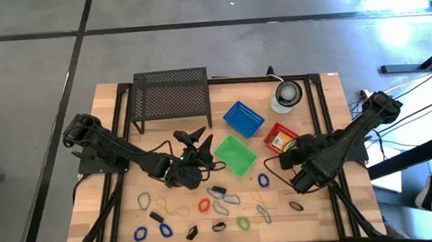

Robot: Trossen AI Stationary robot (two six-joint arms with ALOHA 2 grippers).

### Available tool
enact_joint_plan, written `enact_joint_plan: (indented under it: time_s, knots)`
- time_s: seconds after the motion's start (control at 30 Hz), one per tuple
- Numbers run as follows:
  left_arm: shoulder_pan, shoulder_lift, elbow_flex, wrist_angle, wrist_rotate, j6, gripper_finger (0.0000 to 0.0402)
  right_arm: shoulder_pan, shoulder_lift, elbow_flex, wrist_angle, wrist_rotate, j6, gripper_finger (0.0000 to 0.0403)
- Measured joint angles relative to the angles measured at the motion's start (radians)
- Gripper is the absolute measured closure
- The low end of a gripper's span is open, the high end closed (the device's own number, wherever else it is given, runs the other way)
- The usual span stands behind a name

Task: Pick & Place Office Desk Supplies
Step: Put the blue spring keychain into the blue basket

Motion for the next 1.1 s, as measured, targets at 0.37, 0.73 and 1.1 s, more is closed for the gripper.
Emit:
enact_joint_plan:
  time_s: [0.37,0.73,1.1]
  knots:
    - [0.001,0.0,0.0,0.01,0.523,-0.29,0.021,0.0,0.025,0.002,0.269,0.439,-0.219,0.0287]
    - [0.0,0.0,0.0,0.002,0.751,-0.471,0.021,0.0,0.028,0.002,0.365,0.451,-0.38,0.0287]
    - [-0.043,0.0,0.0,-0.16,0.796,-0.53,0.021,0.026,0.146,0.002,0.774,0.207,-0.921,0.0288]
